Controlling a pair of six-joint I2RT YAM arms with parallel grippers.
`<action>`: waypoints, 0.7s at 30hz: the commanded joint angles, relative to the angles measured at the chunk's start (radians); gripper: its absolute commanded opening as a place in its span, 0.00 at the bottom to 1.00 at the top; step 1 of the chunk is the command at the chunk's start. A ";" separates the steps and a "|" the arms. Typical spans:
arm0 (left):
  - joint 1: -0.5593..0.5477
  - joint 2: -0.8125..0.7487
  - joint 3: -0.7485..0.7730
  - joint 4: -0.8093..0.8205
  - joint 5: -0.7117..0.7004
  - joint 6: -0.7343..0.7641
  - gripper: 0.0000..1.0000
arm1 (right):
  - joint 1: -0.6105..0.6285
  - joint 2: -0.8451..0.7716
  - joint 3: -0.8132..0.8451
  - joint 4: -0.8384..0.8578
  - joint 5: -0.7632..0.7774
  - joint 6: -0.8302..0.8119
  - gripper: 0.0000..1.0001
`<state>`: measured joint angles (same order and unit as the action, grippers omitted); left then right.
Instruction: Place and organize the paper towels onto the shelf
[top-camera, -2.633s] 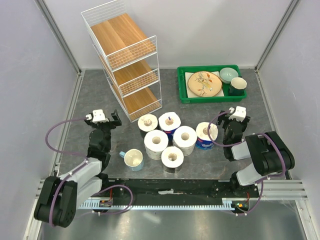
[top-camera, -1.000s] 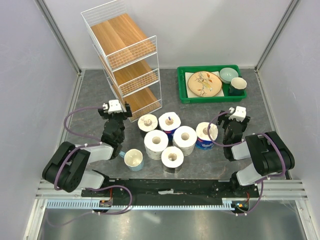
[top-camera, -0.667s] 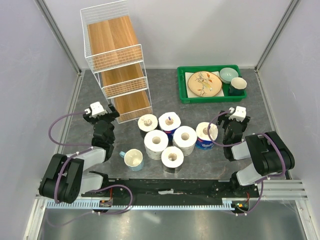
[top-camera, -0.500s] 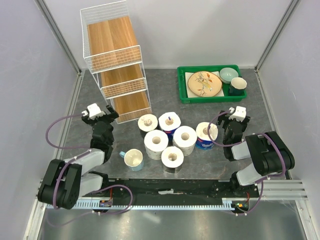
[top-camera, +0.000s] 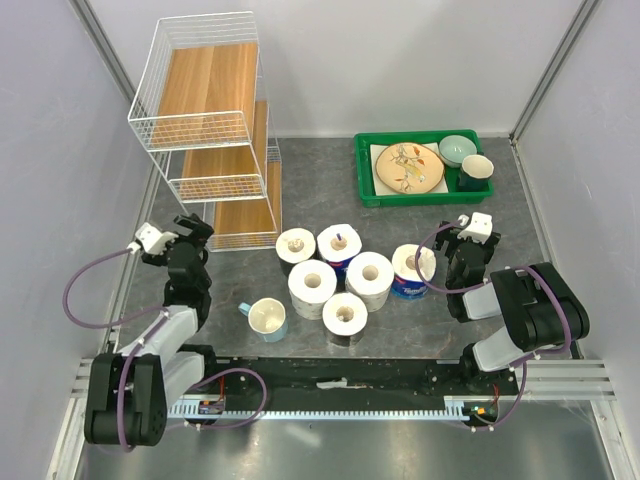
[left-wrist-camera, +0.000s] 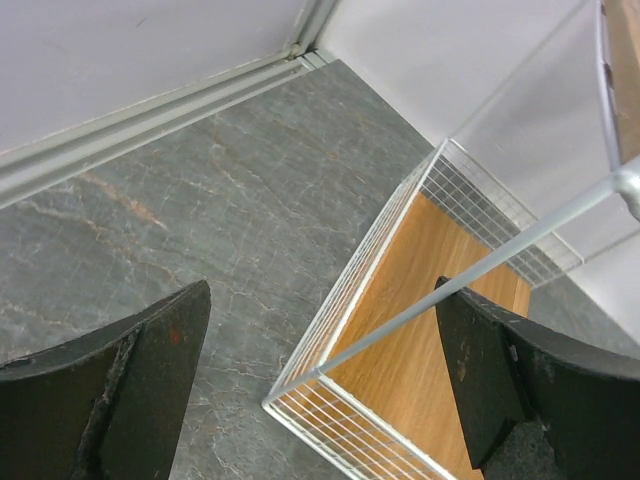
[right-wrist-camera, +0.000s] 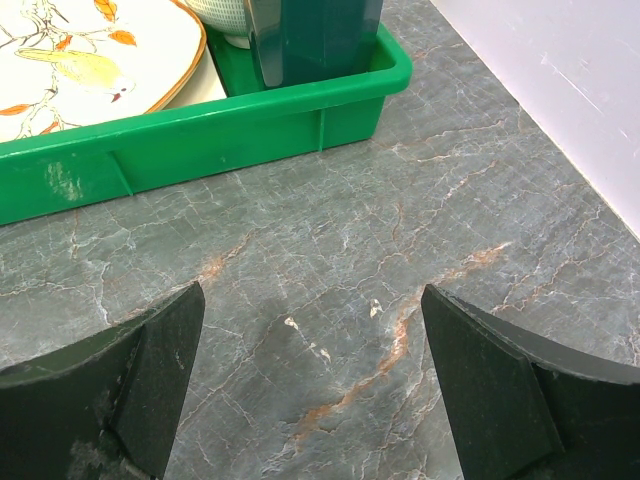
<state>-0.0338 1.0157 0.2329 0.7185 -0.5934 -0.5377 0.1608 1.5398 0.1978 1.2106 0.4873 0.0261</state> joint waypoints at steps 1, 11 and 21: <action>0.031 -0.028 0.026 -0.068 -0.023 -0.134 1.00 | 0.003 -0.009 0.018 0.040 0.002 0.006 0.98; 0.014 -0.284 -0.035 -0.068 0.221 -0.065 1.00 | 0.003 -0.010 0.017 0.040 0.002 0.006 0.98; -0.138 -0.508 -0.115 -0.186 0.276 -0.030 1.00 | 0.002 -0.010 0.017 0.040 0.005 0.006 0.98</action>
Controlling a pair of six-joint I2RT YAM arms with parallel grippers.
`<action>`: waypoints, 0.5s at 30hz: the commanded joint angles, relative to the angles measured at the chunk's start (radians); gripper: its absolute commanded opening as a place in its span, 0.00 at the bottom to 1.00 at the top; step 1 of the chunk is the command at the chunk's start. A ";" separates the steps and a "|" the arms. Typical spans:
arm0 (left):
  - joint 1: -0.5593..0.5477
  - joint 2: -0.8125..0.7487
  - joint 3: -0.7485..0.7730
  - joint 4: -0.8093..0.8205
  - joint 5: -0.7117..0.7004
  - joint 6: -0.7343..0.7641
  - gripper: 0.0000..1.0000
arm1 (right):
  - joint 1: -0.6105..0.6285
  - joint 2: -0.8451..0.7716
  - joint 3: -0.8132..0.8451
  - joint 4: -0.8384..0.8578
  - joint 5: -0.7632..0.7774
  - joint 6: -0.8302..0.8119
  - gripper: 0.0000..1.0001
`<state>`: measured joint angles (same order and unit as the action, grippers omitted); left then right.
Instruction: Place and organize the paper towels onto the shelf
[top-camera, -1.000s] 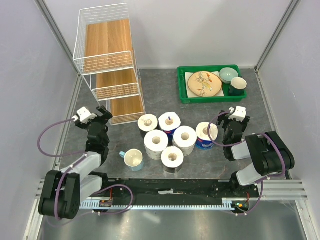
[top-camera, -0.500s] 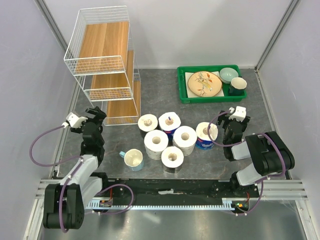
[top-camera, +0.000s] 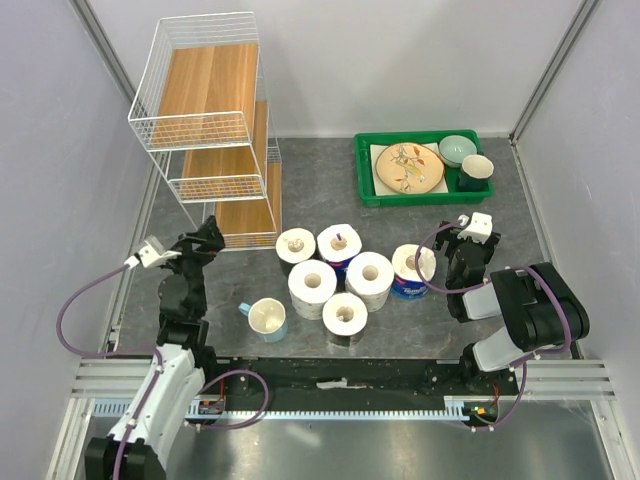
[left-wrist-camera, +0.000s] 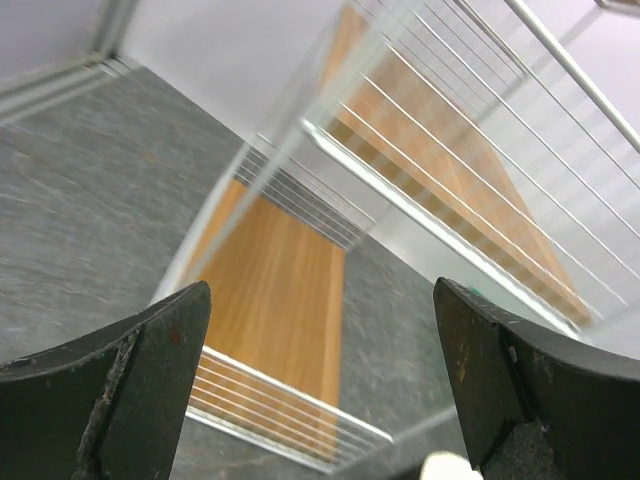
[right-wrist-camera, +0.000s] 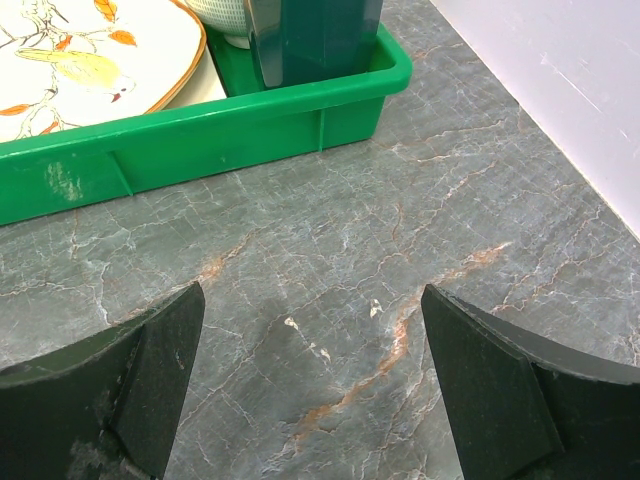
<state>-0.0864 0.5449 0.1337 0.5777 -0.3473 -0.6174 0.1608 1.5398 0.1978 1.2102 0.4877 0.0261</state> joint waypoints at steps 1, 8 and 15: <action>-0.119 -0.039 -0.016 -0.045 -0.007 0.064 1.00 | 0.002 -0.009 0.017 0.040 0.005 0.006 0.98; -0.499 0.122 0.020 0.075 -0.231 0.228 1.00 | 0.002 -0.009 0.017 0.040 0.003 0.006 0.98; -0.664 0.351 0.061 0.272 -0.383 0.352 1.00 | 0.002 -0.009 0.017 0.040 0.005 0.006 0.98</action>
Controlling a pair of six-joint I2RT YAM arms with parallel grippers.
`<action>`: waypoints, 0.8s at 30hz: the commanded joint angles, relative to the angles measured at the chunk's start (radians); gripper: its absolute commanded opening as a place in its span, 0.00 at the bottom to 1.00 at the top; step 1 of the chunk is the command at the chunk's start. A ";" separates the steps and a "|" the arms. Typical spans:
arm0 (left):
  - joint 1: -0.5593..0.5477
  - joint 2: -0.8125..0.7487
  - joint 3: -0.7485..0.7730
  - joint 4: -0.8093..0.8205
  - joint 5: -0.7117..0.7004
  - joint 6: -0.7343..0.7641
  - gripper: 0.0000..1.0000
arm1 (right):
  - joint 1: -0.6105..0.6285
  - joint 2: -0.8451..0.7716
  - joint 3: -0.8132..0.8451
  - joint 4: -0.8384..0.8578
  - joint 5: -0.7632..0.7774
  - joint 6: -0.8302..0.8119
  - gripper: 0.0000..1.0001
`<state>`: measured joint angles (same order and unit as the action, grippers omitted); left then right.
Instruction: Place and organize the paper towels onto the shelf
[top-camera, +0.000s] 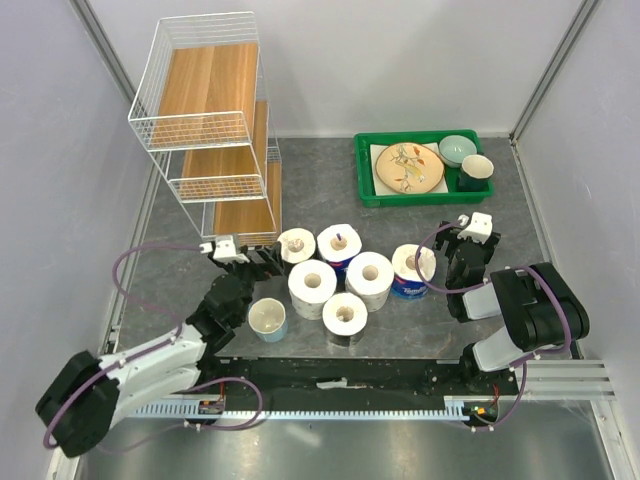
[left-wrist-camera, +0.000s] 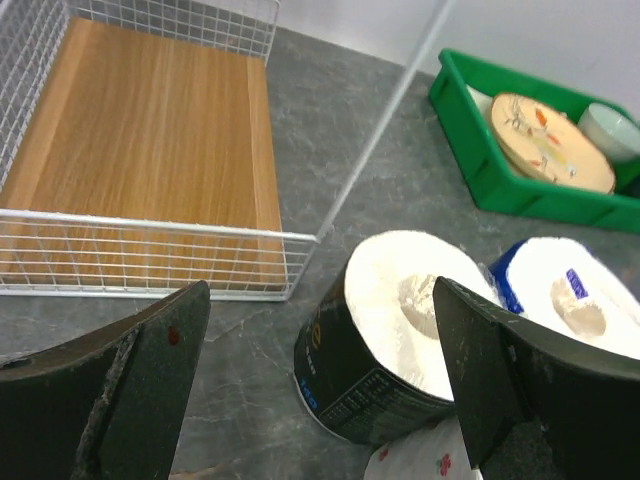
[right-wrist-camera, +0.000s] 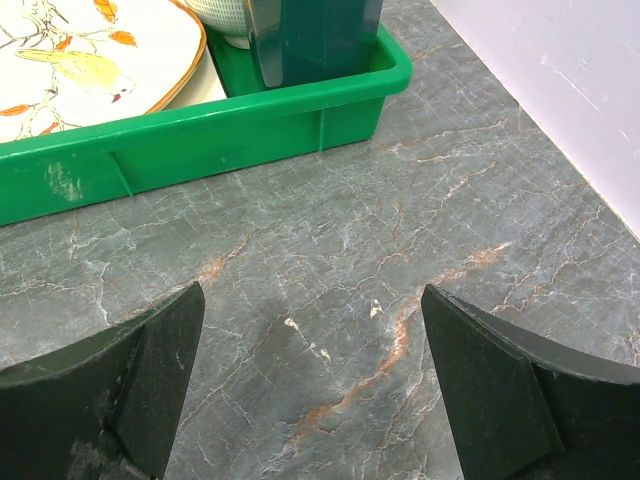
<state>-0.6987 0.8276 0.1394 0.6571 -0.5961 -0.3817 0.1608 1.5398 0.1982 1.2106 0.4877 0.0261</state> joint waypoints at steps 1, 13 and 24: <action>-0.054 0.127 0.061 0.216 -0.139 0.121 0.99 | 0.003 -0.010 0.017 0.040 0.003 0.006 0.98; -0.071 0.476 0.219 0.548 -0.240 0.267 1.00 | 0.002 -0.009 0.018 0.040 0.005 0.006 0.98; -0.016 0.585 0.221 0.577 -0.367 0.259 1.00 | 0.002 -0.009 0.017 0.040 0.003 0.006 0.98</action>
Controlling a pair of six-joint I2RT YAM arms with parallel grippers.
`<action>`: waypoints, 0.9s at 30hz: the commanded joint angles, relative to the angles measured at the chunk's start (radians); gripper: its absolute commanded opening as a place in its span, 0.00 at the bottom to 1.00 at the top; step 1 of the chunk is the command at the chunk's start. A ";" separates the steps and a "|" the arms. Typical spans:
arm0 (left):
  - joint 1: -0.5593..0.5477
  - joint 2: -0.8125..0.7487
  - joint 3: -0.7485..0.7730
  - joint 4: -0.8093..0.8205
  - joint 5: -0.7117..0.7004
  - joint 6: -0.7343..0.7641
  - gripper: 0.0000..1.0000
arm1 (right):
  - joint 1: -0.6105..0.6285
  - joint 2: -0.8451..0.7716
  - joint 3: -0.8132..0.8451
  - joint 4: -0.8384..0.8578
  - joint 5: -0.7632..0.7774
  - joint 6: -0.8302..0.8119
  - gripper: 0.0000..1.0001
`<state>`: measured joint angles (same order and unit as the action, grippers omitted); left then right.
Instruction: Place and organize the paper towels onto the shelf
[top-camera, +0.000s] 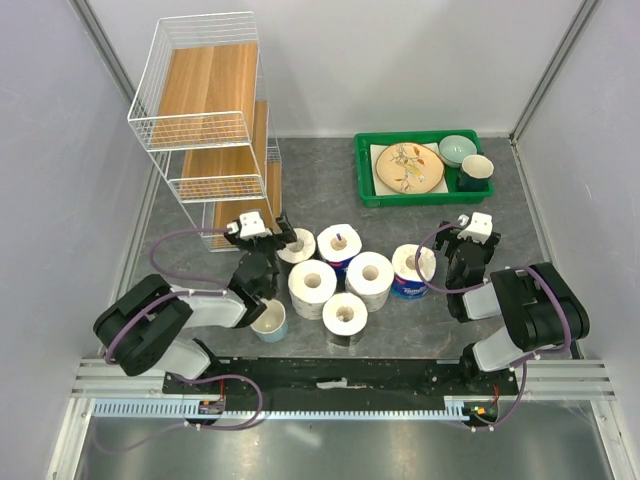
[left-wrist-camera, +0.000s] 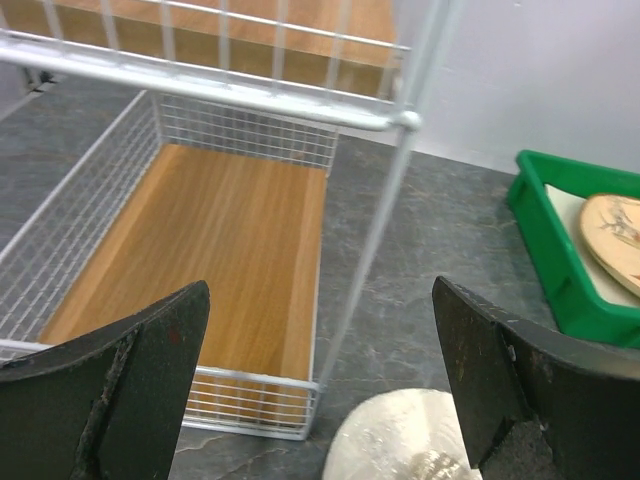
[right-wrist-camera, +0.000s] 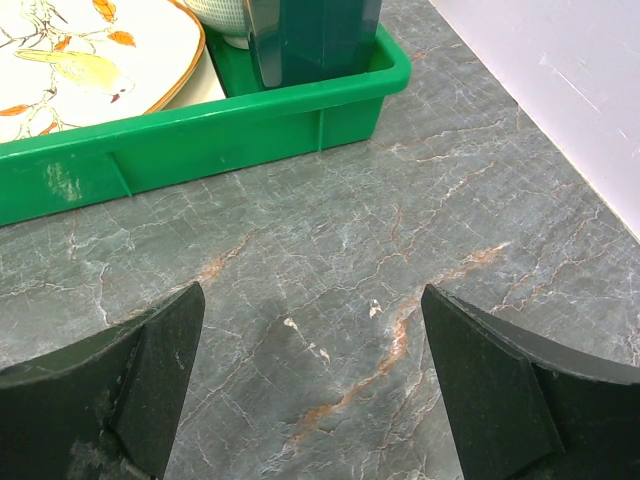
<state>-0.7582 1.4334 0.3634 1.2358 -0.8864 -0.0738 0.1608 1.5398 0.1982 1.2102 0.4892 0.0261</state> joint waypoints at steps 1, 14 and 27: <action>0.089 -0.066 -0.009 -0.078 -0.062 -0.105 1.00 | 0.002 -0.009 0.017 0.040 0.003 0.006 0.98; 0.469 -0.424 -0.142 -0.438 0.130 -0.375 1.00 | 0.003 -0.009 0.017 0.040 0.002 0.006 0.98; 0.838 -0.331 -0.106 -0.490 0.592 -0.712 0.99 | 0.003 -0.009 0.018 0.040 0.002 0.006 0.98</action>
<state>0.1097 1.0775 0.2199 0.7082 -0.4515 -0.7132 0.1608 1.5398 0.1982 1.2106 0.4908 0.0261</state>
